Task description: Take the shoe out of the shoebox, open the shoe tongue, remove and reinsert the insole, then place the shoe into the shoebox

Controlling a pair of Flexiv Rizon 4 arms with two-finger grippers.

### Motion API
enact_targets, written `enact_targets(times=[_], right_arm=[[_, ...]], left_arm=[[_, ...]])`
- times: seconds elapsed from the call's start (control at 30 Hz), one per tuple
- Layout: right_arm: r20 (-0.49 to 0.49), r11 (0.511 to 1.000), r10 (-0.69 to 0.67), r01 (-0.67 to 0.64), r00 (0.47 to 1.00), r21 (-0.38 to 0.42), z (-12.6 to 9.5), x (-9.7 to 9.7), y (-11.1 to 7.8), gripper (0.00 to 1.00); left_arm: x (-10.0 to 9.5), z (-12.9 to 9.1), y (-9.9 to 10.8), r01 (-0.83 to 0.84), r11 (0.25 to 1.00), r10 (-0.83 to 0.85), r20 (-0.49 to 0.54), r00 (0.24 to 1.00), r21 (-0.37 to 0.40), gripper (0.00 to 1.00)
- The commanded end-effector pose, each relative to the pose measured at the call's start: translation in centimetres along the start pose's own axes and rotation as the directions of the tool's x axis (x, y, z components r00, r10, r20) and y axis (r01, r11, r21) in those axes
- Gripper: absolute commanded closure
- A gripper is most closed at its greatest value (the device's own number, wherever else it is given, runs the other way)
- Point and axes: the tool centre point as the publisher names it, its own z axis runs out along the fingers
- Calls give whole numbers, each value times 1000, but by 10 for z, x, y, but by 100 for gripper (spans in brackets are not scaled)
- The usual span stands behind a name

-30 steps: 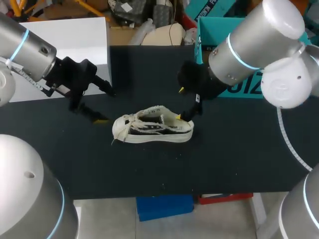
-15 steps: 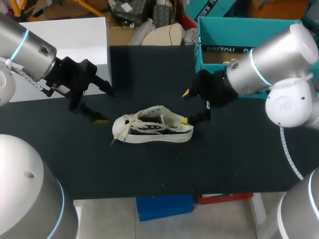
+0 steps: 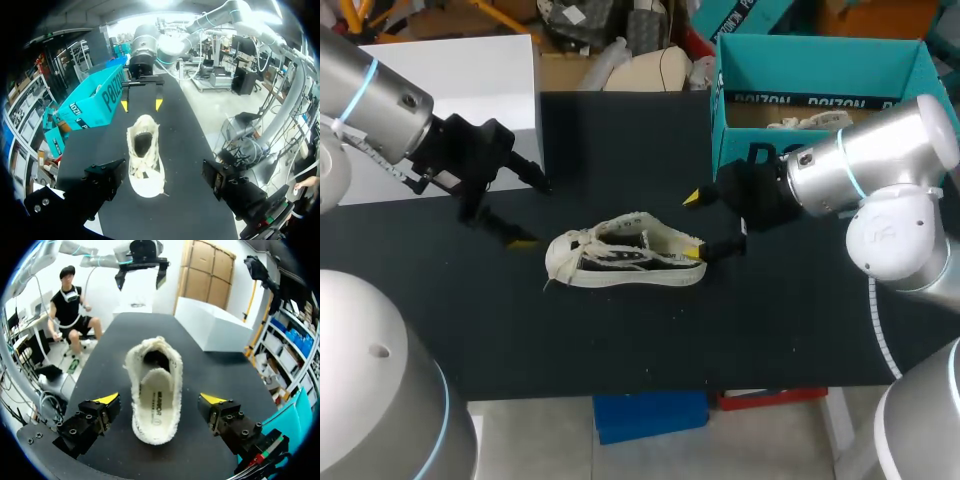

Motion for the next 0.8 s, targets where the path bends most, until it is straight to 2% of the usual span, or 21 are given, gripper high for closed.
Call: enact_targets(times=[0.03,0.8], right_arm=[[-4,998,4,-4,1000,-60,7,-1,-8,0],[-58,989,55,-63,997,-130,42,-1,-42,0]], left_arm=[[1,1,1,-2,1000,2,4,1000,0,0],[1,1,1,-2,1000,2,4,1000,0,0]])
